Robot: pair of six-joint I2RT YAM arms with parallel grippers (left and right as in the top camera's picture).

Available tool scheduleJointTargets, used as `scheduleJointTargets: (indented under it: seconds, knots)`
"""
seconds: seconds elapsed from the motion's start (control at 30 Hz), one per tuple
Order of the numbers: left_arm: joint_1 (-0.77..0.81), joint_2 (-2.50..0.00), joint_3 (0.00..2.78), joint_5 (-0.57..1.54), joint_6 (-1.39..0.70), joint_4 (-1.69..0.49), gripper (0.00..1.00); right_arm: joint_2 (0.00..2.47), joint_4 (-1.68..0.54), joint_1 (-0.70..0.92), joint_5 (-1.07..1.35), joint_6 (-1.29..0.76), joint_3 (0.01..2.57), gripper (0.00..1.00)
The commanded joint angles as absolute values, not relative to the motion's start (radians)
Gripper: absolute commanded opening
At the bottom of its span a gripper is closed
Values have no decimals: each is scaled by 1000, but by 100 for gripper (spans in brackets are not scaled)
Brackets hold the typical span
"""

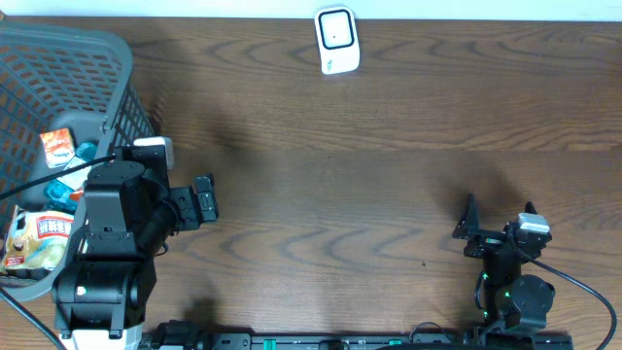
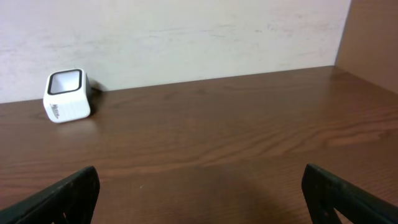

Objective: Scan the item barcode
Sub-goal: 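Move the left gripper over the basket and reach down inside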

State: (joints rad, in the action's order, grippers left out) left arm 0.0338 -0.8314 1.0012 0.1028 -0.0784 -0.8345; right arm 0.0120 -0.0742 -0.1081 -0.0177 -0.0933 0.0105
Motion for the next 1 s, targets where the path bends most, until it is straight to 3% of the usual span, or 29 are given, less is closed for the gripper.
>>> scheduleJointTargets:
  seconds: [0.0,0.97]
  knots:
    - [29,-835,1040,108,-87,-842,99,7,-74,-117,-12,-77,5,99]
    - [29,-954,1162,50,-87,-913,99,7,-74,-117,-12,-77,5,99]
